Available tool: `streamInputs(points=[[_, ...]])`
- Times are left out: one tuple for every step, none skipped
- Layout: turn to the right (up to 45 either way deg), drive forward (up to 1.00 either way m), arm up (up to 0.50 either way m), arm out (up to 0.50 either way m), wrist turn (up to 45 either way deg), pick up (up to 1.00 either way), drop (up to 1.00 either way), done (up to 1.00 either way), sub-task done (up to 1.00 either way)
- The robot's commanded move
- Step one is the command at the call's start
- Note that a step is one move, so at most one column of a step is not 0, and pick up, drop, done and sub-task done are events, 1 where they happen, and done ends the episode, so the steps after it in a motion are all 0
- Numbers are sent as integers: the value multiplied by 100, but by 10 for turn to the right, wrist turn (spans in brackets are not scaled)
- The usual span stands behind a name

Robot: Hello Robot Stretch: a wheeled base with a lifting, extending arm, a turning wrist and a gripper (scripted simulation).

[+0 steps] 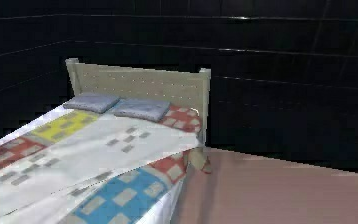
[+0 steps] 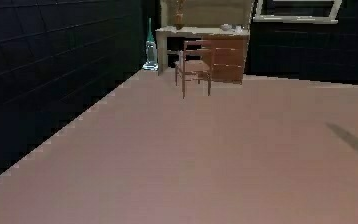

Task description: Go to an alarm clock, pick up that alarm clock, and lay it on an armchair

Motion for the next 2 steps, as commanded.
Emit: streamInputs(points=[[-450,0,0,0,0,0,0,0,0],[-450,0,0,0,0,0,0,0,0]])
